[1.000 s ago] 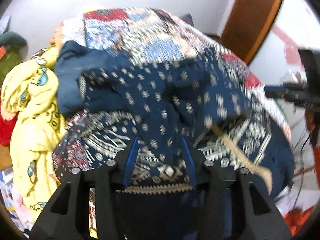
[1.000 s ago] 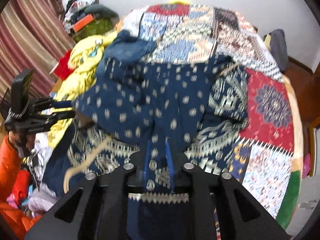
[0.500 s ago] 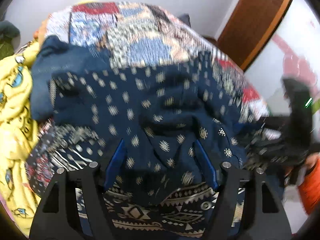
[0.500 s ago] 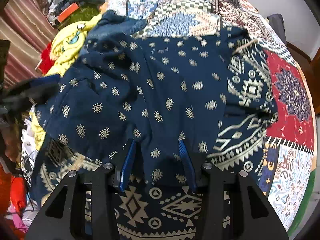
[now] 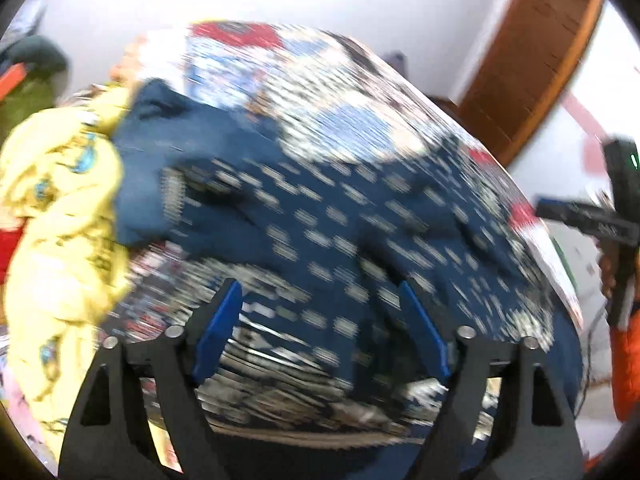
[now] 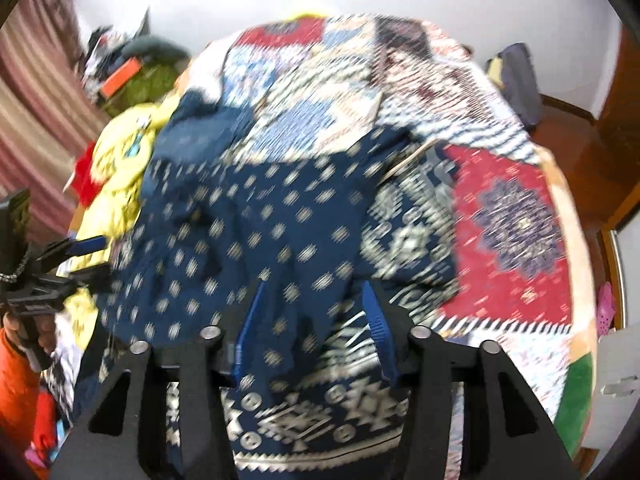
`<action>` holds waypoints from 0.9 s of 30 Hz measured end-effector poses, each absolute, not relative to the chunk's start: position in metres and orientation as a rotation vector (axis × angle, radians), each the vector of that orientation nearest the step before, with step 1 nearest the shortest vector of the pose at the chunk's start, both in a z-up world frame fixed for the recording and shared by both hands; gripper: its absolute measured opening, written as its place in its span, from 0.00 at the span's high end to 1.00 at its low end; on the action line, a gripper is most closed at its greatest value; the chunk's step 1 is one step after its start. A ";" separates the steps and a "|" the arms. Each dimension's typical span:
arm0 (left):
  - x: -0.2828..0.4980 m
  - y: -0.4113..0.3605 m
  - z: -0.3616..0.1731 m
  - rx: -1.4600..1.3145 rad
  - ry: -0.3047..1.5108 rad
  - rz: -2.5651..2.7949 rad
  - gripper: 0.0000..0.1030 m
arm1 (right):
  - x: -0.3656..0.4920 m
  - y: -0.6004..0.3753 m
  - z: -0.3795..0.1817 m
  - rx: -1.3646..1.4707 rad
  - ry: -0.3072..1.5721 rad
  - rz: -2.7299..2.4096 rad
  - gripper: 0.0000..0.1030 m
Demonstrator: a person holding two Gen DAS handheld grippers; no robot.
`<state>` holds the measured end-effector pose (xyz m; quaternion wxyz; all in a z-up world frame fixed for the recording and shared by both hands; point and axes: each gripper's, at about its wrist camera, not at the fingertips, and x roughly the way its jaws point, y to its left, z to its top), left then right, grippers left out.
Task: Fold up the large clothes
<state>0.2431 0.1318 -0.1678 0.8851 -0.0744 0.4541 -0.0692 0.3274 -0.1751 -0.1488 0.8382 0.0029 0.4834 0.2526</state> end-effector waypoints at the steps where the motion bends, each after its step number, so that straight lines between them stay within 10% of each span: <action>1: 0.247 0.148 -0.166 -0.175 0.936 -0.093 0.20 | 0.333 -0.179 -0.149 0.015 1.016 0.515 0.47; 21: 0.332 0.244 -0.296 -0.733 1.092 -0.066 0.21 | 0.427 -0.225 -0.231 0.322 1.176 0.400 0.46; 27: 0.339 0.233 -0.293 -0.699 1.074 -0.059 0.48 | 0.447 -0.217 -0.235 0.361 1.163 0.416 0.43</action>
